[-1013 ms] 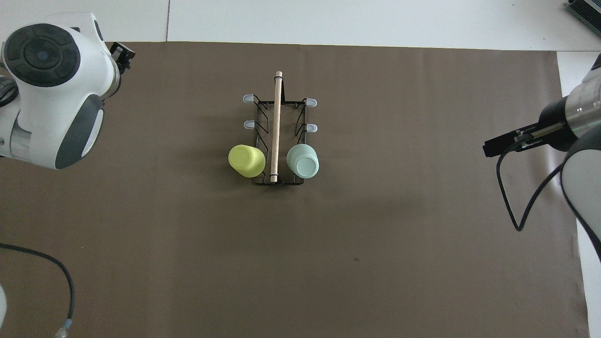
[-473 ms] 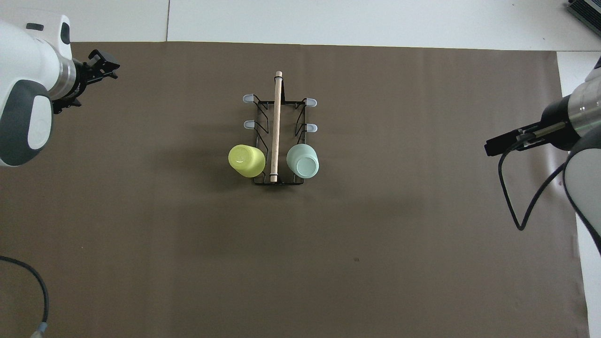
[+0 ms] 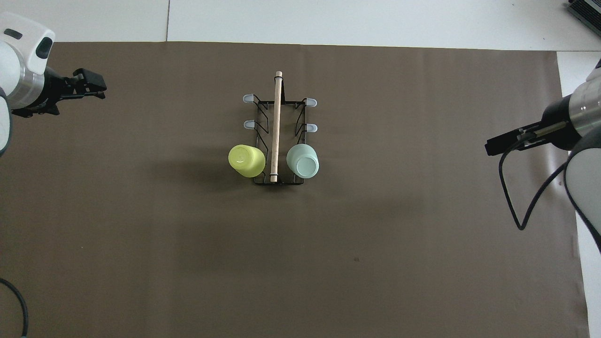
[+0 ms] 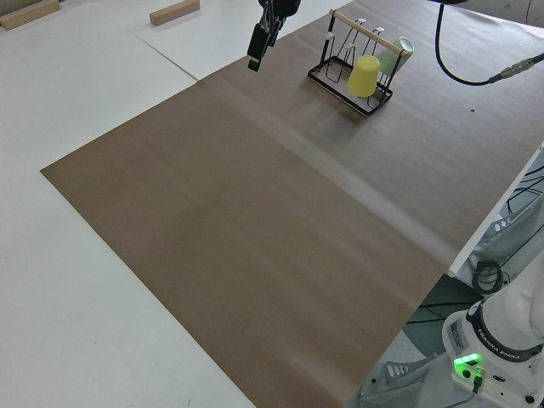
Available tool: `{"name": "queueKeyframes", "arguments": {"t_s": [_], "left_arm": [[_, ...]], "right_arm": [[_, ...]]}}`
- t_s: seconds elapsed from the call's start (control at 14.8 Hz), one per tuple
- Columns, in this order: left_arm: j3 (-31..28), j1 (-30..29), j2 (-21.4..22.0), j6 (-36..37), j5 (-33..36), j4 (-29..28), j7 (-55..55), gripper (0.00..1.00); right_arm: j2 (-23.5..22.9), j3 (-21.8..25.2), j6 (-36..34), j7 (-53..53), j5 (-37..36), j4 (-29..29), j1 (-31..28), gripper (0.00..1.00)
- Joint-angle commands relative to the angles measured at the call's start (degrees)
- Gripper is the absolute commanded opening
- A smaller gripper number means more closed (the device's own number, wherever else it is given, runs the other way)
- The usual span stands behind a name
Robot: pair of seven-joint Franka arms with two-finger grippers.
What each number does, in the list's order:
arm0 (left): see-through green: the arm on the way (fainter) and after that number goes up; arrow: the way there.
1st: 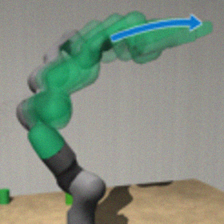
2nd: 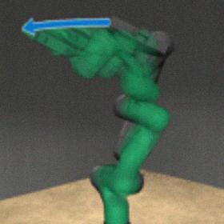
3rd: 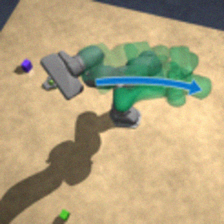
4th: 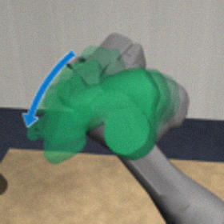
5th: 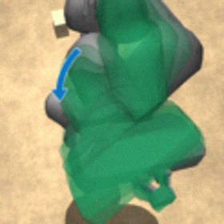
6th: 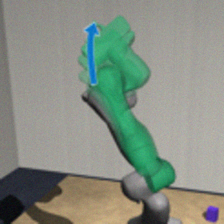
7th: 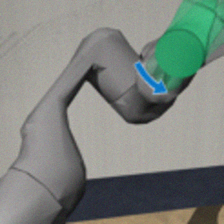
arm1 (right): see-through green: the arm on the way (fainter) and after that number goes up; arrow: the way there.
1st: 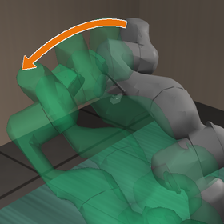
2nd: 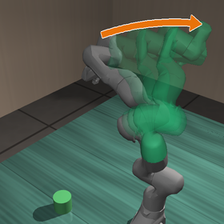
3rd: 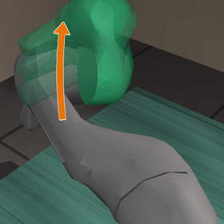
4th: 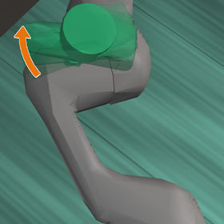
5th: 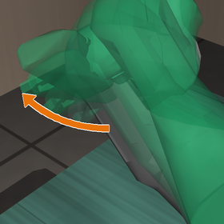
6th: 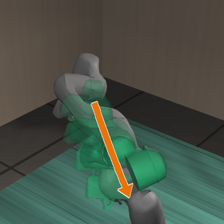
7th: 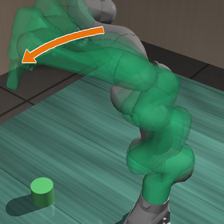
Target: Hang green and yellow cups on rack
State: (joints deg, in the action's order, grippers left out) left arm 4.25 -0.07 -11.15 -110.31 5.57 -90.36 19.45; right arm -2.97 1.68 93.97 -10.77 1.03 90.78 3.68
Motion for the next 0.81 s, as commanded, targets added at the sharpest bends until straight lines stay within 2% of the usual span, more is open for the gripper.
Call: {"name": "queueKeyframes", "arguments": {"t_s": [0.0, 0.27, 0.54, 0.74], "left_arm": [[0.05, -0.81, 3.06, 5.70, -2.14, -1.04, -11.24, 1.00], [-3.72, 1.47, 8.07, 11.77, -7.59, -1.57, -15.05, 1.00], [-3.64, 1.74, 12.99, 21.51, -7.60, -1.39, -20.91, 1.00], [-3.64, 0.95, 14.76, 23.47, -7.33, -1.04, -21.73, 1.00]], "right_arm": [[-0.63, 0.26, -1.94, 3.90, -0.50, -1.57, 0.63, 1.00], [-0.89, -0.36, -1.77, 4.17, -0.50, -1.48, -0.16, 1.00], [-0.89, -0.45, -1.51, 4.26, -0.50, -1.48, -0.25, 1.00], [-0.89, -0.45, -1.68, 4.52, -0.68, -1.57, 0.36, 1.00]]}}
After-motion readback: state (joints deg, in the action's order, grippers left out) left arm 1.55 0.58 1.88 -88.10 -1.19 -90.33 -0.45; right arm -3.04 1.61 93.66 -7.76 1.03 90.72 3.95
